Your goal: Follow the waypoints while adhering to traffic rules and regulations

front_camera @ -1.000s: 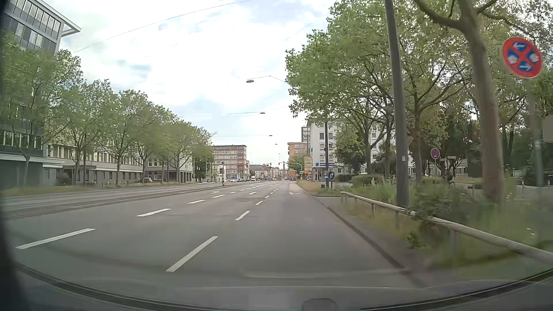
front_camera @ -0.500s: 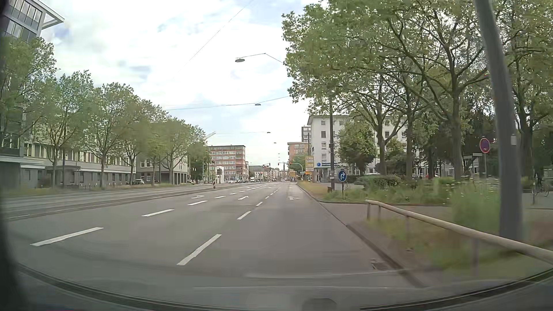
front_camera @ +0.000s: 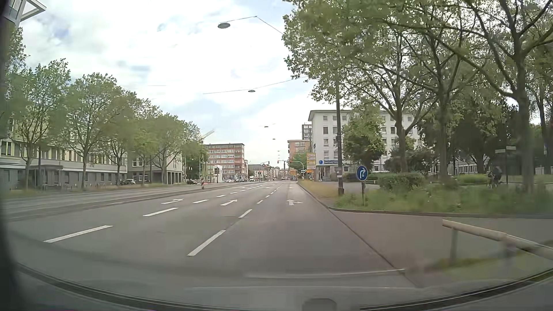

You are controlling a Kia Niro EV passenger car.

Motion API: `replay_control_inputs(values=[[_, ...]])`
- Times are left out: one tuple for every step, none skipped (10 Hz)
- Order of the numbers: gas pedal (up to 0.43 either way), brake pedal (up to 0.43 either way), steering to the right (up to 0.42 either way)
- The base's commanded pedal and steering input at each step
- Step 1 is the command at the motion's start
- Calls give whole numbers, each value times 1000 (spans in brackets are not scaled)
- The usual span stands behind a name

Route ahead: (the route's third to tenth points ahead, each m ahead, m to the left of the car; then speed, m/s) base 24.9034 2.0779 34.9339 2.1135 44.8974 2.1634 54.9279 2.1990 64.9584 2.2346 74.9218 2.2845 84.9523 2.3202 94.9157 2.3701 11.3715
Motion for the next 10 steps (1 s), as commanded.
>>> replay_control_inputs(values=[[20, 30, 0], [20, 30, 0], [20, 30, 0], [20, 30, 0], [20, 30, 0], [20, 30, 0], [20, 30, 0], [20, 30, 0], [20, 30, 0], [20, 30, 0]])
